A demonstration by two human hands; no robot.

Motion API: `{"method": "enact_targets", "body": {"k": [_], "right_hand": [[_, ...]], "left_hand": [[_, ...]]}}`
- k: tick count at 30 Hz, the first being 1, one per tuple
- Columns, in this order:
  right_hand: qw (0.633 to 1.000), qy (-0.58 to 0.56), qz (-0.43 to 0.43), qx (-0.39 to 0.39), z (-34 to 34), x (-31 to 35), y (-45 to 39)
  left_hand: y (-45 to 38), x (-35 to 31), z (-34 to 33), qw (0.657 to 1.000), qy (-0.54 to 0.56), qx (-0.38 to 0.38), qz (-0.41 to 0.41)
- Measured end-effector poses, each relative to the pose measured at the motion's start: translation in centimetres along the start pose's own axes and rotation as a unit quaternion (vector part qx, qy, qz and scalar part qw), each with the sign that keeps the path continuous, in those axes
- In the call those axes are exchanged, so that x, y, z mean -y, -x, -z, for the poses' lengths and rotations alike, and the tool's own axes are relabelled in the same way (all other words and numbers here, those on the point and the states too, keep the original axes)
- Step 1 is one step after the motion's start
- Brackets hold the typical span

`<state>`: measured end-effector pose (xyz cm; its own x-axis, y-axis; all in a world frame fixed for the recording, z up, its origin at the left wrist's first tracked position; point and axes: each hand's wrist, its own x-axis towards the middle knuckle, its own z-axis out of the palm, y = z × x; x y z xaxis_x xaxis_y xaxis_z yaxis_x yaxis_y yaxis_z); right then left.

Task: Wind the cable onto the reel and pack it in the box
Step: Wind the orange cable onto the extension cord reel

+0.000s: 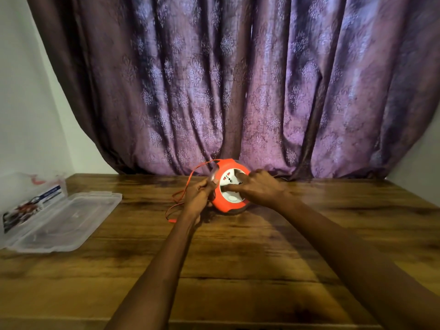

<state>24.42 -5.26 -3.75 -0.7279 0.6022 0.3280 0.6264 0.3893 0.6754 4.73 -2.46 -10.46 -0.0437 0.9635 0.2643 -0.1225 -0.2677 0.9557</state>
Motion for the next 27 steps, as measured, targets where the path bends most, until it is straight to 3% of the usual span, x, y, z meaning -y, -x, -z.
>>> {"method": "enact_targets", "body": {"k": [3,5,8,11,12,13,16,17,18,21,23,25,26,27], "right_hand": [[0.998,-0.045,-0.041,0.02,-1.1,0.0,-0.2],[0.982,-0.104,-0.156,0.007,-1.4,-0.2,-0.7],[0.913,-0.233,-0.334,-0.018,-0.9,0.6,-2.4],[0.83,-0.333,-0.447,-0.009,-0.4,1.8,-4.2],[0.791,-0.375,-0.483,-0.007,-0.1,2.1,-4.6],[0.727,-0.451,-0.517,-0.017,0.2,2.3,-5.0],[0.409,-0.717,-0.555,-0.105,0.5,2.8,-5.9],[0.351,-0.744,-0.556,-0.119,0.5,3.0,-6.0],[0.324,-0.755,-0.557,-0.124,0.4,3.3,-6.1],[0.304,-0.759,-0.561,-0.129,0.2,3.9,-6.0],[0.321,-0.754,-0.561,-0.115,0.2,3.9,-5.7],[0.378,-0.738,-0.551,-0.095,0.0,3.5,-5.3],[0.422,-0.721,-0.543,-0.086,-0.1,3.2,-5.1],[0.493,-0.684,-0.533,-0.071,-0.2,2.9,-4.7]], "left_hand": [[0.2,0.2,-0.3,1.0,0.0,0.002,-0.001],[0.3,0.2,-1.0,0.999,0.051,0.004,0.01],[0.1,0.1,-1.7,0.994,0.104,-0.033,0.008],[0.0,0.6,-1.6,0.989,0.14,-0.046,-0.012],[0.0,0.8,-1.6,0.988,0.146,-0.047,-0.016],[0.2,0.8,-1.6,0.987,0.148,-0.052,-0.02],[0.4,0.9,-2.0,0.984,0.153,-0.075,-0.057],[0.4,1.0,-2.0,0.982,0.152,-0.081,-0.072],[0.4,1.0,-2.0,0.982,0.147,-0.086,-0.084],[0.0,1.4,-1.7,0.984,0.12,-0.09,-0.098],[-0.1,1.3,-1.7,0.984,0.114,-0.082,-0.106],[-0.4,1.3,-1.5,0.984,0.115,-0.092,-0.095],[-0.7,1.2,-1.2,0.983,0.127,-0.105,-0.08],[-0.8,1.1,-0.7,0.982,0.132,-0.119,-0.062]]}}
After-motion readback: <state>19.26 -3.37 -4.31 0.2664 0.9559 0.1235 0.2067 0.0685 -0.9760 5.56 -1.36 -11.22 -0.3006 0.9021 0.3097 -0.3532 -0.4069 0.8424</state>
